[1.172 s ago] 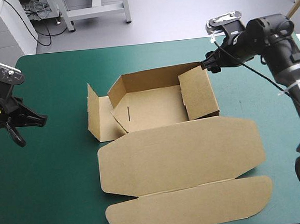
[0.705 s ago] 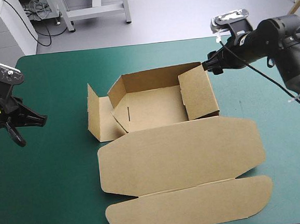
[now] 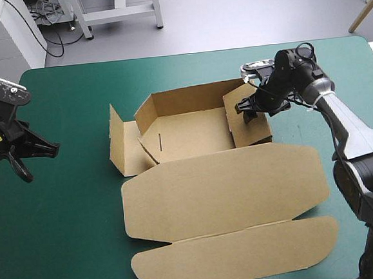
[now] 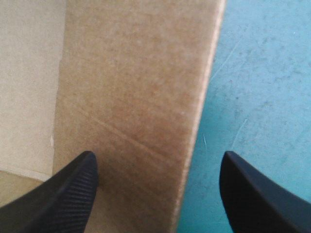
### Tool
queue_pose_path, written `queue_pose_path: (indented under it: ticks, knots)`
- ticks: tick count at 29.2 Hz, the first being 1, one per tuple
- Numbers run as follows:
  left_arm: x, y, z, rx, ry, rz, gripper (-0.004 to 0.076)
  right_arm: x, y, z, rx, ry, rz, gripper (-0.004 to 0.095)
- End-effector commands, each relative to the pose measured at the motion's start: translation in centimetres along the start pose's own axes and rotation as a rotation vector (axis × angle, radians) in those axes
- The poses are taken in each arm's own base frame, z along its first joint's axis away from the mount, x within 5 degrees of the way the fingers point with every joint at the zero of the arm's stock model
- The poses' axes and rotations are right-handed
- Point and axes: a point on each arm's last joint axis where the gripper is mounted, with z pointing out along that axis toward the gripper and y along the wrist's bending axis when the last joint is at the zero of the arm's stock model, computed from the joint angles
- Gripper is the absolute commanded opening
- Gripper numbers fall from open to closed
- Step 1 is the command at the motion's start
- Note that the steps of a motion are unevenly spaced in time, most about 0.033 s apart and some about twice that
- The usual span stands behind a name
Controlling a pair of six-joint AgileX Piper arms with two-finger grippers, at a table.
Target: Fold the box
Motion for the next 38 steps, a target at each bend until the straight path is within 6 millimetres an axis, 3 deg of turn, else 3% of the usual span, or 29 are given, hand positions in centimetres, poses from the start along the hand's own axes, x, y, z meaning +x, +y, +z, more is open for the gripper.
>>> queue_pose_path:
  ticks: [1, 11, 19, 26, 31, 38]
  knots:
    - [-0.7, 0.4, -1.0, -0.021, -0.088, -0.021, -0.001, -0.9, 0.1, -2.7, 0.005, -0.129, -0.014, 0.055]
    - [-0.7, 0.4, -1.0, -0.021, -0.088, -0.021, -0.001, -1.0, -0.1, -1.3, 0.004, -0.103, -0.017, 0.0393]
    - [-0.7, 0.4, -1.0, -0.021, -0.088, -0.021, -0.001, -1.1, -0.1, -1.3, 0.006, -0.107, -0.044, 0.0005]
    - [-0.7, 0.4, -1.0, -0.021, -0.088, -0.021, -0.001, -1.0, -0.1, -1.5, 0.006, -0.107, -0.054, -0.0019]
    - [-0.6, 0.4, -1.0, -0.02, -0.08, -0.025, -0.001, -0.3, -0.9, -3.9, -0.028, -0.107, -0.088, -0.0019]
    - [-0.6, 0.4, -0.9, -0.018, -0.076, -0.044, -0.001, 1.2, -3.7, -10.7, -0.075, -0.271, -0.023, -0.002]
